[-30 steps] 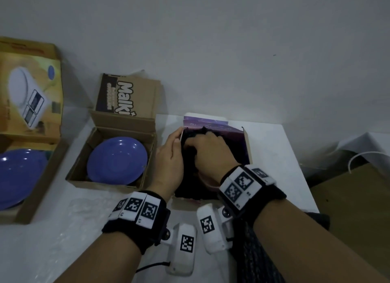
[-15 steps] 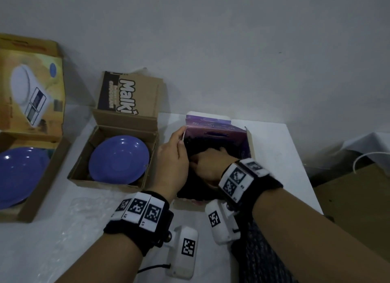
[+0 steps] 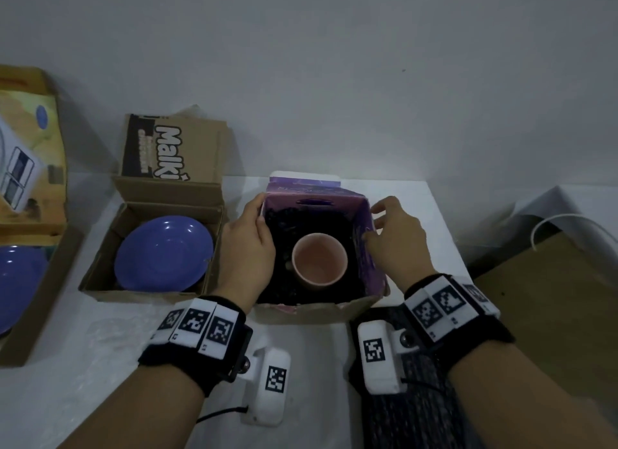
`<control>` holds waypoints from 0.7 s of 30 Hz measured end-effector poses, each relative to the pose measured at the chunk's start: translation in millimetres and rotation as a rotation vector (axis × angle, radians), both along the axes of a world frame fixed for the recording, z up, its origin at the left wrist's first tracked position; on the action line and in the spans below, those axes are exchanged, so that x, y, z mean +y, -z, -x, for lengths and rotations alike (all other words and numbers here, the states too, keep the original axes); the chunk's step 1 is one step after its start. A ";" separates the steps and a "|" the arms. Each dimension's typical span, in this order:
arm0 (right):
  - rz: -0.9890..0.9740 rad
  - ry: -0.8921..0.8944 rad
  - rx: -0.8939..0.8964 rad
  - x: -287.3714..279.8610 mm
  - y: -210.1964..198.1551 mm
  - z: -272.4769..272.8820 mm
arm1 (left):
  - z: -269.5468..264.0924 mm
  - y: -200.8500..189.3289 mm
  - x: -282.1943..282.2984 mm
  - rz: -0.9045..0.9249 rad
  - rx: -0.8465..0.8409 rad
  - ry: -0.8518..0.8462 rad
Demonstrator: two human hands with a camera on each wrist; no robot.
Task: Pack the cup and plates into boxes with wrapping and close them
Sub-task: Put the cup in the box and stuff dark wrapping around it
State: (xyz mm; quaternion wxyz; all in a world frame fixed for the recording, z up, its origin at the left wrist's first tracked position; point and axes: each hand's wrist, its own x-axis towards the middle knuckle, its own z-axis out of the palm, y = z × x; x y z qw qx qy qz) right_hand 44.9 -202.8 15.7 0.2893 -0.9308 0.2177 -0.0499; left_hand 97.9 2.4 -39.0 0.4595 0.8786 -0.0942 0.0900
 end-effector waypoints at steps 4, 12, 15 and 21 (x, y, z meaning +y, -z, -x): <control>-0.238 0.088 -0.133 -3.1 11.6 9.7 | 0.3 -2.3 -2.4 -0.088 -0.032 -0.007; -0.198 -0.020 0.126 -37.5 8.7 63.4 | -1.1 -1.5 -0.3 -0.267 -0.118 0.023; 0.172 -0.230 0.530 -37.2 26.7 106.6 | 0.4 -2.7 -0.6 -0.283 -0.119 0.027; 0.352 -0.300 0.528 -24.5 59.6 150.1 | 8.8 -12.2 -3.2 -0.223 -0.159 0.049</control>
